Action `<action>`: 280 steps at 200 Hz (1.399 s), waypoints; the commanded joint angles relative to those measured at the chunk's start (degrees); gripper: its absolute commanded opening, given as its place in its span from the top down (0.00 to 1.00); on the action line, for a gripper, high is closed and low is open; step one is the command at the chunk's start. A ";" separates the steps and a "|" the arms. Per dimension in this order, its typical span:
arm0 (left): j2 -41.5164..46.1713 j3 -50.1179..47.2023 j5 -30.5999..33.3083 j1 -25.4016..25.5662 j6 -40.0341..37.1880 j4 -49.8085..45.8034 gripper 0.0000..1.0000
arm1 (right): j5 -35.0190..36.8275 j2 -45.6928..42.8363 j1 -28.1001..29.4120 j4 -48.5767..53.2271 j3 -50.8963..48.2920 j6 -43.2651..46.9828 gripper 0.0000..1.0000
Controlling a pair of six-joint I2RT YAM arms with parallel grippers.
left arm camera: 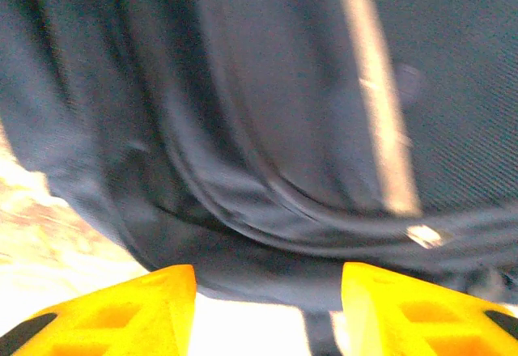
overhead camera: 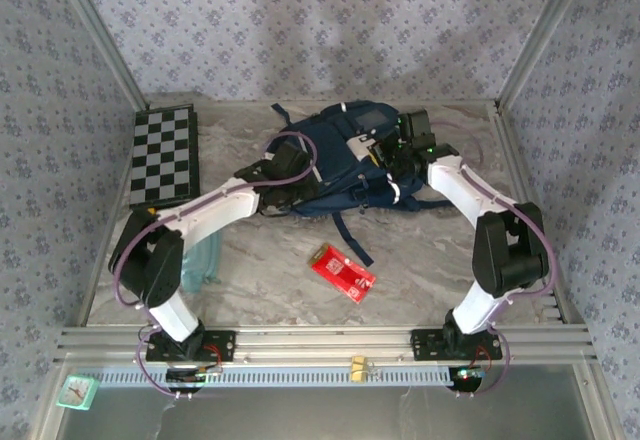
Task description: Pack the student bag
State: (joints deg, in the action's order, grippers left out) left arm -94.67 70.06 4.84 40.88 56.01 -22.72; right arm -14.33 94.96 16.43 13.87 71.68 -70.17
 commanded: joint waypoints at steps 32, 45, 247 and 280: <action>-4.99 8.42 1.98 11.93 -3.72 5.45 0.49 | 0.15 -6.43 0.31 -8.34 -0.32 -4.99 1.00; -7.45 10.35 1.93 12.92 -5.27 7.70 0.49 | -0.61 -6.87 0.35 -8.60 -0.24 -5.74 1.00; -8.66 3.52 10.17 11.50 -4.15 17.56 0.57 | -5.49 -7.17 -1.91 4.02 -7.69 -0.59 0.60; -9.18 3.29 9.97 11.38 -3.62 17.55 0.57 | -2.88 -5.46 -0.26 5.23 -8.28 -0.37 0.42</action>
State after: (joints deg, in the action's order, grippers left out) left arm -105.51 72.71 13.78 52.60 51.31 -6.74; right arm -18.72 87.61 15.22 16.38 63.79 -72.03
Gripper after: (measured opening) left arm 0.437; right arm 0.558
